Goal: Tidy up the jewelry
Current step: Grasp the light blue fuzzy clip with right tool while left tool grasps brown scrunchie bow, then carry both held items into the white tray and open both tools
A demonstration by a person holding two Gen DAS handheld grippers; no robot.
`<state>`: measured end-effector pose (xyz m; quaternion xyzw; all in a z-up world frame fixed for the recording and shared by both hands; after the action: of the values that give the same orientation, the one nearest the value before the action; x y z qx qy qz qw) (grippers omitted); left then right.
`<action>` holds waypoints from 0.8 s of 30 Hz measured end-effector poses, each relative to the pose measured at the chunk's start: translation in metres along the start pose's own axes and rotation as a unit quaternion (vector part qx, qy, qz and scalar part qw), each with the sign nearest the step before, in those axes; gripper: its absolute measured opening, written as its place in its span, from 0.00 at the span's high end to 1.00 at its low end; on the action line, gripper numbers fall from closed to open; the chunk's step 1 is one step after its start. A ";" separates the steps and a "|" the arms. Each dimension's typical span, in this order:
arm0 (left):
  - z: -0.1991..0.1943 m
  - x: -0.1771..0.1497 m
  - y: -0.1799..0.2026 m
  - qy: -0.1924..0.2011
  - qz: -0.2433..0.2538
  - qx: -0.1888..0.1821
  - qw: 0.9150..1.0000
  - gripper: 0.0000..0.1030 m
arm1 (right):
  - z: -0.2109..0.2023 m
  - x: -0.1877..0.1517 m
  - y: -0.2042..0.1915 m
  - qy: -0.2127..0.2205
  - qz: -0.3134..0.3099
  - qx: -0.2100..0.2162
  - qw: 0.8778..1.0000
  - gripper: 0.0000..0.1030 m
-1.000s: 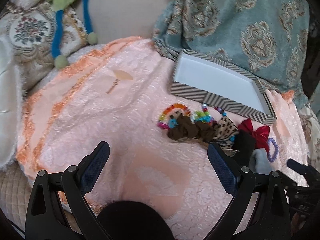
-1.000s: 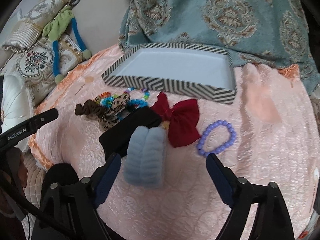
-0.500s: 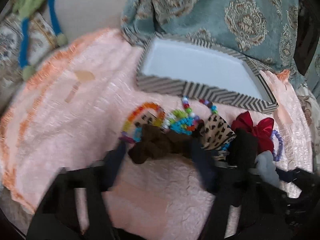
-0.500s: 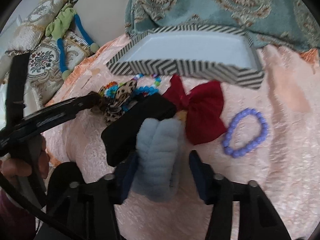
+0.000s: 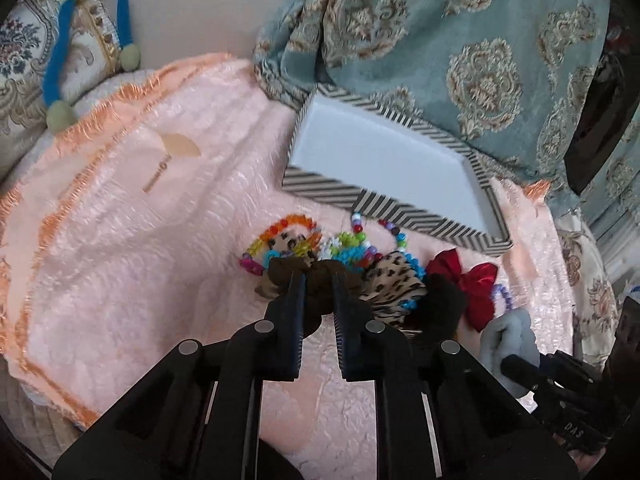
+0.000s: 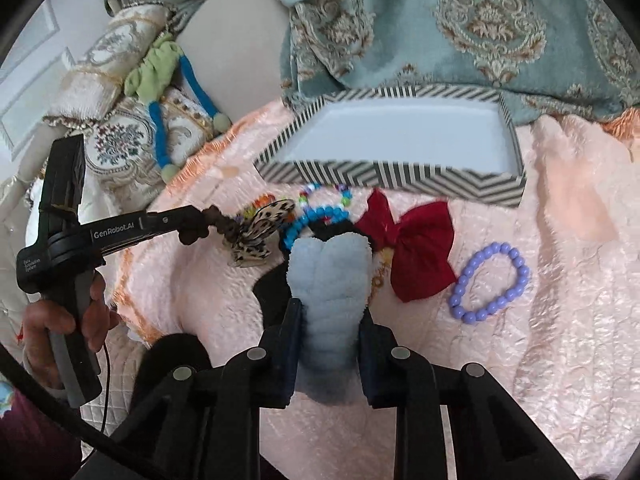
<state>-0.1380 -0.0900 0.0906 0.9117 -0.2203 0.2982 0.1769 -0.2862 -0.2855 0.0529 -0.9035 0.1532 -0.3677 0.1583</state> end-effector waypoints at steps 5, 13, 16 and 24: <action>-0.025 0.014 0.006 0.024 0.006 0.001 1.000 0.89 | -0.016 0.014 0.002 0.023 0.007 0.003 1.000 0.77; -0.047 0.043 0.018 0.055 0.019 -0.006 0.998 0.89 | -0.035 0.039 0.014 0.050 0.016 -0.005 0.999 0.77; -0.049 0.058 0.027 0.065 0.024 -0.011 0.998 0.89 | -0.037 0.051 0.018 0.057 0.017 -0.011 0.998 0.77; -0.030 0.104 0.046 0.080 0.035 -0.004 0.996 0.89 | -0.023 0.099 0.037 0.071 0.021 -0.031 0.997 0.77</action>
<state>-0.0993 -0.1459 0.1867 0.8758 -0.2387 0.3754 0.1873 -0.2408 -0.3619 0.1153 -0.8761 0.1941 -0.4228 0.1266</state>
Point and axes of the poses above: each gripper's, at about its wrist camera, not at the fingertips, and z roughly the way its jaws point, y to its right, x to its top, the point moved 2 cm from there along z, roughly the way its jaws point, and after that the axes turned 8 degrees about z, right-handed, at the moved point
